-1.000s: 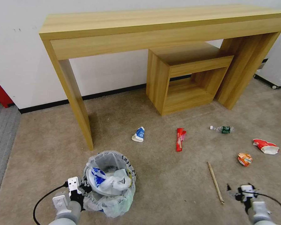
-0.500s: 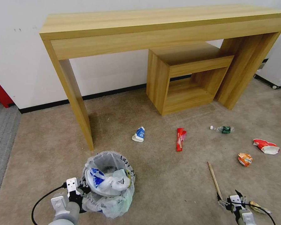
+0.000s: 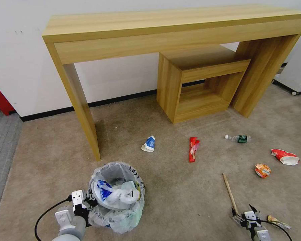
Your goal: Pick up the trash bin and place the garbage on the floor into it.
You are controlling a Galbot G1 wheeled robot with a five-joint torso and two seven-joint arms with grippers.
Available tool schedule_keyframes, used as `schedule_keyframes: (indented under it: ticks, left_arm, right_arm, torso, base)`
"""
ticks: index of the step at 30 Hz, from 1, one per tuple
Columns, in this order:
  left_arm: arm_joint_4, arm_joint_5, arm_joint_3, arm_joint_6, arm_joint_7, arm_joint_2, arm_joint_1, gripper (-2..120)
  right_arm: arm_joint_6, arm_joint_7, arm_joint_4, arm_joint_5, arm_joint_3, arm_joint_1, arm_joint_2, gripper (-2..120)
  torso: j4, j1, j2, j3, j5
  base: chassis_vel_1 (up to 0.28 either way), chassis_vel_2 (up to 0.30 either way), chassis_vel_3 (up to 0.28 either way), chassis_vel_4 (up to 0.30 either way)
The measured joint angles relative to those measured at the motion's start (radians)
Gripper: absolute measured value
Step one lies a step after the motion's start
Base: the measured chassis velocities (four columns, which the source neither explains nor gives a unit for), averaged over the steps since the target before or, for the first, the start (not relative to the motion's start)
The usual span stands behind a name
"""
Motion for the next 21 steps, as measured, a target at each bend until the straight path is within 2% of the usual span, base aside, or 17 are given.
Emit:
schedule_keyframes:
  ticks: [5, 9, 15, 17, 21]
  left_arm:
    - [-0.002, 0.0, 0.0, -0.001, 0.0, 0.0, 0.001, 0]
    - [-0.004, -0.001, 0.0, -0.003, 0.0, 0.001, 0.003, 0]
    - [-0.006, -0.002, 0.002, -0.005, 0.0, 0.001, 0.004, 0]
    - [-0.006, -0.003, 0.002, -0.007, 0.0, 0.001, 0.006, 0]
    - [-0.006, -0.004, 0.002, -0.008, 0.0, 0.001, 0.008, 0]
  right_arm:
    - [0.008, 0.001, -0.014, -0.013, -0.005, 0.007, 0.009, 78]
    - [0.021, 0.002, -0.031, -0.034, -0.008, 0.013, 0.019, 61]
    - [0.031, 0.003, -0.042, -0.051, -0.009, 0.016, 0.027, 52]
    - [0.041, 0.003, -0.054, -0.062, -0.01, 0.02, 0.034, 44]
    - [0.048, 0.001, -0.063, -0.071, -0.01, 0.024, 0.04, 37]
  torso:
    - [0.0, 0.0, 0.0, 0.0, 0.0]
    - [0.0, 0.0, 0.0, 0.0, 0.0]
    - [0.0, 0.0, 0.0, 0.0, -0.0001]
    - [0.0, 0.0, 0.0, 0.0, 0.0001]
    - [0.0, 0.0, 0.0, 0.0, 0.0]
  base:
    - [0.0, 0.0, 0.0, 0.0]
    - [0.0, 0.0, 0.0, 0.0]
    - [0.0, 0.0, 0.0, 0.0]
    - [0.0, 0.0, 0.0, 0.0]
    - [0.0, 0.0, 0.0, 0.0]
